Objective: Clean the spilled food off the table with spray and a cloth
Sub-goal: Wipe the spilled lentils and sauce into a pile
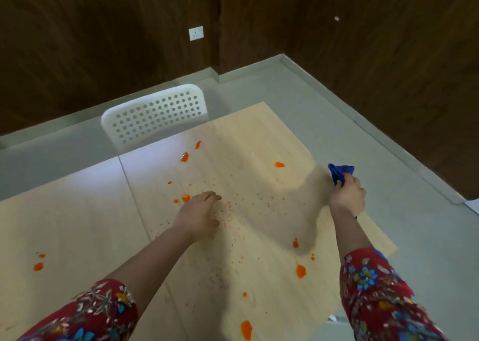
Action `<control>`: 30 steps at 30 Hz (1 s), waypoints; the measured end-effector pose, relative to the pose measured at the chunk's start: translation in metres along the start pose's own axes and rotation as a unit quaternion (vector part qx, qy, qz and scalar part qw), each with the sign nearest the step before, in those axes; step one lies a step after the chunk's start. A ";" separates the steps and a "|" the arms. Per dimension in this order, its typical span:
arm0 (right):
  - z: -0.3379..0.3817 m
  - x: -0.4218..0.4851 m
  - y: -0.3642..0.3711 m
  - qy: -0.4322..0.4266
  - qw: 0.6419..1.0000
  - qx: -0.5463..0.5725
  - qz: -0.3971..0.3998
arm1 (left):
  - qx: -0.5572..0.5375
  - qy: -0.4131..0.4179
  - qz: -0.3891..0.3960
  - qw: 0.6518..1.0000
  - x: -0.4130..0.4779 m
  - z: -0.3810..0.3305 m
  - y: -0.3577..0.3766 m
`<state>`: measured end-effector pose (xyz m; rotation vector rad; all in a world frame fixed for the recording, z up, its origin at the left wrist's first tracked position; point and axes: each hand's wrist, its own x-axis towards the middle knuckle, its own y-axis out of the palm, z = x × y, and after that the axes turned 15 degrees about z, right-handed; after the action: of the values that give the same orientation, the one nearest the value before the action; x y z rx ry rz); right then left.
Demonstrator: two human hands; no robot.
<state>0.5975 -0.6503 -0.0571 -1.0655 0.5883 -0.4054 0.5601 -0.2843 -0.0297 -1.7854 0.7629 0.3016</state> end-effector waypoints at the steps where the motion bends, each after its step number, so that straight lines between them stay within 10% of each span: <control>1: 0.001 0.008 0.002 0.002 1.000 -0.012 0.010 | 0.007 -0.006 0.001 1.000 0.004 0.002 -0.002; 12: 0.025 -0.042 0.045 -0.279 0.958 -0.038 0.057 | 0.001 -0.036 -0.026 0.999 0.037 0.015 -0.012; 18: 0.042 0.026 0.022 -0.138 0.989 0.054 0.011 | 0.015 -0.046 -0.044 0.998 0.039 0.012 -0.011; 30: 0.049 -0.052 0.050 -0.326 0.942 0.008 0.082 | 0.033 -0.051 -0.047 0.997 0.040 0.010 -0.016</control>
<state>0.5893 -0.5651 -0.0721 -1.0492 0.0774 0.0998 0.6028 -0.2861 -0.0433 -1.7249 0.6076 0.2995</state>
